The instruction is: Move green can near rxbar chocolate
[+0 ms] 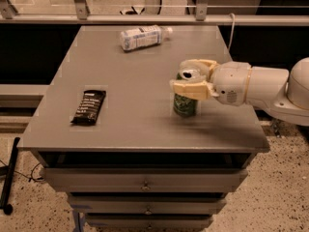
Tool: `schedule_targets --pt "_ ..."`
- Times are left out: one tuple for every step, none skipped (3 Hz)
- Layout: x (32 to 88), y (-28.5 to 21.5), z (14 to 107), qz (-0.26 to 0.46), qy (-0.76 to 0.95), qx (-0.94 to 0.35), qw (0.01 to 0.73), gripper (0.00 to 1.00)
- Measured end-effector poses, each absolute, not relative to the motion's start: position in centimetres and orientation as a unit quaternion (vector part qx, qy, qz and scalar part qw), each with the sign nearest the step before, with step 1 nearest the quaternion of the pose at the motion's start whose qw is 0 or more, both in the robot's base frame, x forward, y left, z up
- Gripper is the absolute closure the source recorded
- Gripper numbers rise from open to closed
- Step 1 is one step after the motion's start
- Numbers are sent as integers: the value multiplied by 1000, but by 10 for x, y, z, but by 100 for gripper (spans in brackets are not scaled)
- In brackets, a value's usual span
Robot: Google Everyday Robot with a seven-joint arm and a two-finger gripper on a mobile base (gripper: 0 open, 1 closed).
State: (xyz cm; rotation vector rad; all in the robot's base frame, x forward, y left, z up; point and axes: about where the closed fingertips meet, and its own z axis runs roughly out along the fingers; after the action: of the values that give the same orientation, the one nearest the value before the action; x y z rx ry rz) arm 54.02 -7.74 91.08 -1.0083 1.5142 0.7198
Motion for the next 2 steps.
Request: schedule_targets --pt "540 -77 912 305 642 -428 558 100" --pt "540 -77 912 305 642 -428 558 100"
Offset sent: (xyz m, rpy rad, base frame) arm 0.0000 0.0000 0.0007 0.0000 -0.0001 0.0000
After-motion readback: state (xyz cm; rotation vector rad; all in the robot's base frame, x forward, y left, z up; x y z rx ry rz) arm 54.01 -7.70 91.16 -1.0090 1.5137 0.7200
